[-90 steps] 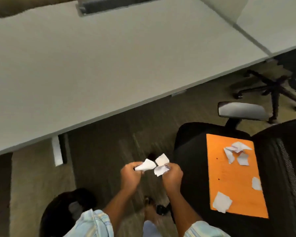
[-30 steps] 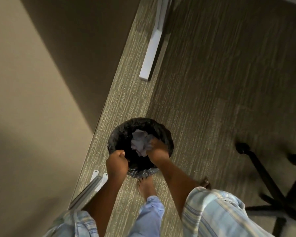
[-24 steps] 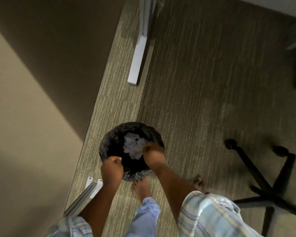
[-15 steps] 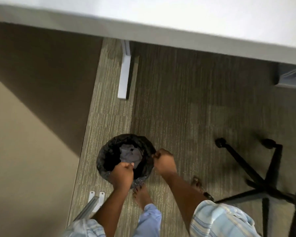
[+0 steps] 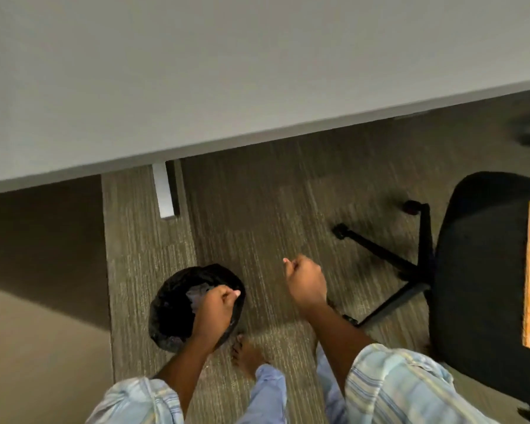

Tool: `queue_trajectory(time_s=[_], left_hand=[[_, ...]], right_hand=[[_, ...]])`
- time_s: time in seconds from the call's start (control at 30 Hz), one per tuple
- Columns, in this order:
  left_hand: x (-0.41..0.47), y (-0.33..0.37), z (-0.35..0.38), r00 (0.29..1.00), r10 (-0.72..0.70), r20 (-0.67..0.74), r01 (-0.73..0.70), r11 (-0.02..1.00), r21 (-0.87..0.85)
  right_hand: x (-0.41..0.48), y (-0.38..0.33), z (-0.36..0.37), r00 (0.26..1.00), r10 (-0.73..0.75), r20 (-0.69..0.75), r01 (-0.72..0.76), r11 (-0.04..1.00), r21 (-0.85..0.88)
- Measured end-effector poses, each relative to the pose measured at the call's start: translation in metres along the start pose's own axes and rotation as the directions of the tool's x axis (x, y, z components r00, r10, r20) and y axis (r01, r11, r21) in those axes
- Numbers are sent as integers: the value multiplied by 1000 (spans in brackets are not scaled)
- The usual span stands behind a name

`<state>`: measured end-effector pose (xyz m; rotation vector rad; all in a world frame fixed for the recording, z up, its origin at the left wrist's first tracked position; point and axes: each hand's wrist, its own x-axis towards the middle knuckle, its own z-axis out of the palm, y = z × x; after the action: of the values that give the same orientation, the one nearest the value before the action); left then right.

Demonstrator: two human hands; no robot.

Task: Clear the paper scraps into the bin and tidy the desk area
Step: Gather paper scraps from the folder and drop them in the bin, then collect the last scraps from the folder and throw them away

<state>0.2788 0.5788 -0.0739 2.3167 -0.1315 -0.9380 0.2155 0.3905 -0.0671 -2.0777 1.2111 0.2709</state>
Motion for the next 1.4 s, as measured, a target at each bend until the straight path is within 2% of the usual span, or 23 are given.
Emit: queue_trajectory(time_s=[0.13,0.23,0.37,0.53,0.7,0.8,1.0,1.13,1.23,1.33,1.4], left_hand=[[-7,39,12,998,45,33,-48,992,120],[-11,75,34,990,76,118,-101,971,218],[-14,123,65,975,116,187,-164,950,266],[-11,184,108,953,185,239,-255,916,310],[-6,239,162,911,261,319,-371,856,359],[-4,264,187,885,272,378,-411,838,360],[-10,326,251,823,304,479,-502,784,365],[-15,363,291,767,349,539,-583,731,355],[-17,389,320,703,377,602,-648,689,325],[-19,413,352,663,395,636,-692,647,319],[-19,428,375,636,427,643,-735,590,335]], right_hand=[[2,33,-50,982,50,-182,-35,996,82],[8,75,-95,956,74,-284,-47,994,101],[19,136,-147,931,129,-342,-104,991,89],[30,203,-200,868,240,-434,-179,968,177],[37,257,-239,761,415,-498,-300,907,296],[37,278,-254,704,465,-537,-342,884,318],[30,326,-283,543,599,-588,-463,798,386],[24,349,-295,469,679,-564,-585,718,378],[21,362,-299,434,757,-489,-666,634,392],[21,374,-299,431,823,-371,-721,561,406],[22,382,-298,455,848,-274,-740,530,414]])
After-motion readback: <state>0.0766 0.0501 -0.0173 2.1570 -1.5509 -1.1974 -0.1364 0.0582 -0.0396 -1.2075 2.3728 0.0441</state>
